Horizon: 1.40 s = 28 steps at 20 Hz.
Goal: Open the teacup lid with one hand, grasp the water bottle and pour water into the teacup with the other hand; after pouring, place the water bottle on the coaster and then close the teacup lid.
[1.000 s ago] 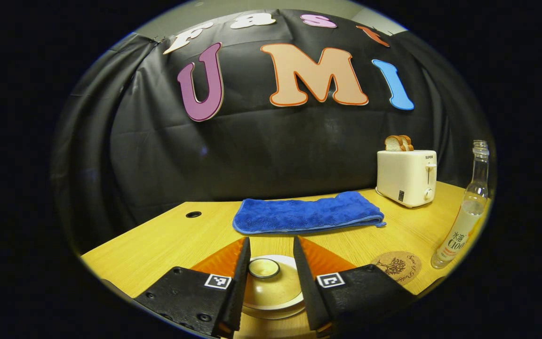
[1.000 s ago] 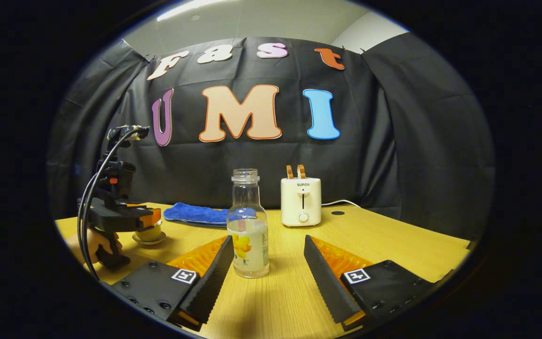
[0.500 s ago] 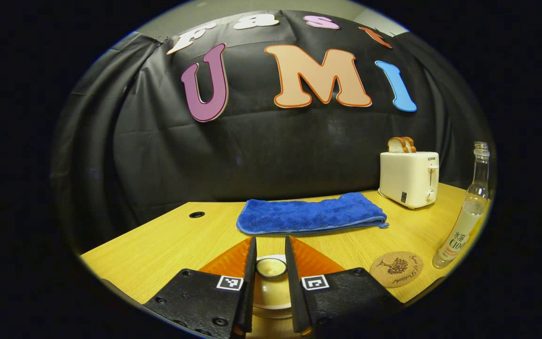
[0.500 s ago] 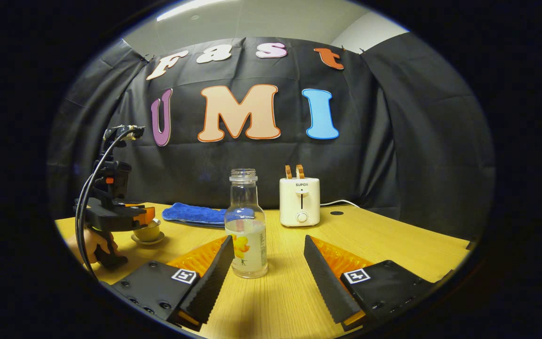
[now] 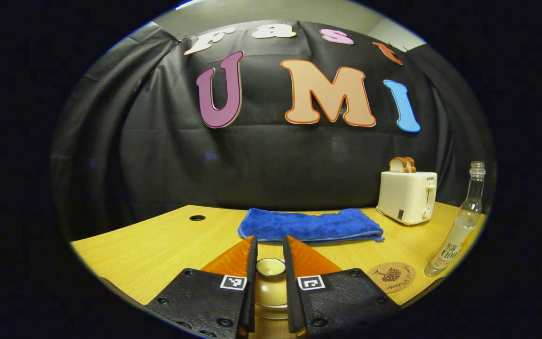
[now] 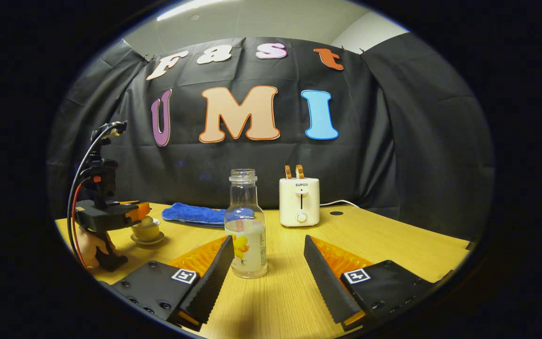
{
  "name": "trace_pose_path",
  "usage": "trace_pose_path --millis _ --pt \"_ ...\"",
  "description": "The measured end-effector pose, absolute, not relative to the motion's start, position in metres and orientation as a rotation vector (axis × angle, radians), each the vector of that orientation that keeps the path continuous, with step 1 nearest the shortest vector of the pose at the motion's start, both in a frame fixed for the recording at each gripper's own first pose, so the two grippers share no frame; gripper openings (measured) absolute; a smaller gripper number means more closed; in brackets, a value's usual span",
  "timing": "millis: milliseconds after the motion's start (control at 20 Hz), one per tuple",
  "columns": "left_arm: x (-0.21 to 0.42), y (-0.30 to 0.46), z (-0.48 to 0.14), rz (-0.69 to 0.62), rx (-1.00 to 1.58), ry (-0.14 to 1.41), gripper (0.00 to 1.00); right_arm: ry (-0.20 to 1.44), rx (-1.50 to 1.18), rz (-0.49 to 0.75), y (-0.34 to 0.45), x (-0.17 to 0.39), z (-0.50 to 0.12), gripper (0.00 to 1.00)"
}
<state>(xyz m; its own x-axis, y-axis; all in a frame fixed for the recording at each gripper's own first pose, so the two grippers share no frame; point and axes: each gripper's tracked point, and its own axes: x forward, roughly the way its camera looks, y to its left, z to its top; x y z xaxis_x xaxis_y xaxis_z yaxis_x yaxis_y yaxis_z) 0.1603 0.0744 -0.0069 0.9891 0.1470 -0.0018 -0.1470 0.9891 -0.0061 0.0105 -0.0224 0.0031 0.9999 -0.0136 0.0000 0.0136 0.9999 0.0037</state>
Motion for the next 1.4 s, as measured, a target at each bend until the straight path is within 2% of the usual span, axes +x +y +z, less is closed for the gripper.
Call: trace_pose_path --millis 200,250,450,750,1050,1400 --pt "0.158 0.075 -0.007 0.150 -0.007 -0.002 0.27 0.000 0.004 -0.013 -0.021 0.009 0.005 0.96" --pt "0.159 0.075 -0.007 0.150 -0.008 -0.002 0.21 0.000 0.004 -0.009 -0.020 0.008 0.004 0.96" --pt "0.152 0.075 -0.008 0.136 -0.007 -0.003 0.21 0.003 0.006 0.017 -0.016 0.006 0.005 0.96" --pt "0.104 0.083 -0.007 0.097 -0.007 -0.007 0.21 0.005 0.007 0.021 -0.014 0.010 0.006 0.96" --pt "0.049 0.094 -0.005 0.068 -0.006 -0.015 0.21 0.007 0.005 0.008 -0.004 0.034 0.001 0.96" --pt "0.025 0.102 -0.004 0.063 -0.003 -0.014 0.21 0.008 0.007 0.017 0.014 0.074 -0.001 0.96"
